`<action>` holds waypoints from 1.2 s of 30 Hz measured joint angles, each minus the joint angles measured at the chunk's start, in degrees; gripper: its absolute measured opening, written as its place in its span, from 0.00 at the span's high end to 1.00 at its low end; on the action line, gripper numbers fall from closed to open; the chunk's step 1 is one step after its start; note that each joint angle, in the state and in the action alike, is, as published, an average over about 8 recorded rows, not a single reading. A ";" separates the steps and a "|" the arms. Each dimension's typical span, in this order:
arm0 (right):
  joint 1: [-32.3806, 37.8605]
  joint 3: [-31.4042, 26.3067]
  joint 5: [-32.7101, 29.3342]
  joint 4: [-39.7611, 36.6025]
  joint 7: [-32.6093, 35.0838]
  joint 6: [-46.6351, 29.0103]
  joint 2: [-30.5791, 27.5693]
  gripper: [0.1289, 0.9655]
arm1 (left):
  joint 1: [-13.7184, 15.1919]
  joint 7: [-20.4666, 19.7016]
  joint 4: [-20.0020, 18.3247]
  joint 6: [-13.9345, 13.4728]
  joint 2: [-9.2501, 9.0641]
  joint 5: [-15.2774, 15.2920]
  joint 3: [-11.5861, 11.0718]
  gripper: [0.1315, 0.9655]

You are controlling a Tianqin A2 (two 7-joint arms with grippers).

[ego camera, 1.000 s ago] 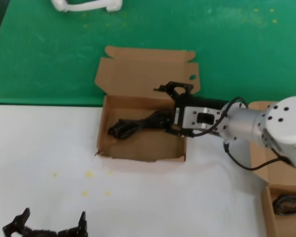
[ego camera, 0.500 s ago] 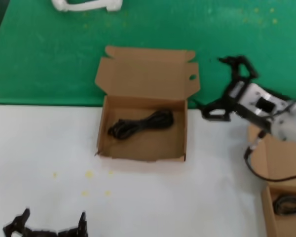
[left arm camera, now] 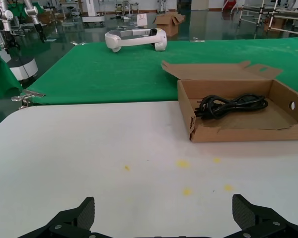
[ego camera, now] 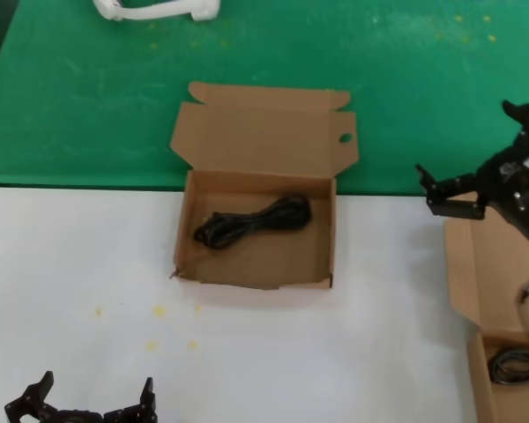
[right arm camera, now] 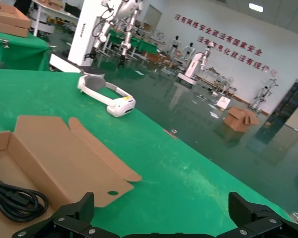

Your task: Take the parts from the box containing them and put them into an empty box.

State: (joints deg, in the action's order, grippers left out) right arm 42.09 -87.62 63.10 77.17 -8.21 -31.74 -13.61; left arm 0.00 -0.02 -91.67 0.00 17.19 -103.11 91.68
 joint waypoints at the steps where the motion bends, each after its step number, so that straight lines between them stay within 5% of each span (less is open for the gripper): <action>1: -0.30 -0.18 0.39 0.00 0.22 0.27 -0.05 0.06 | 0.00 0.00 0.00 0.00 0.00 0.00 0.00 0.00; 36: -19.93 -2.10 19.10 6.75 4.10 15.09 -1.72 0.00 | 0.00 0.00 0.00 0.00 0.00 -0.01 0.00 0.00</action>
State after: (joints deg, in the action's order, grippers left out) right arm 22.16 -89.72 82.20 83.92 -4.11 -16.65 -15.33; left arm 0.00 -0.02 -91.67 0.00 17.19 -103.12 91.67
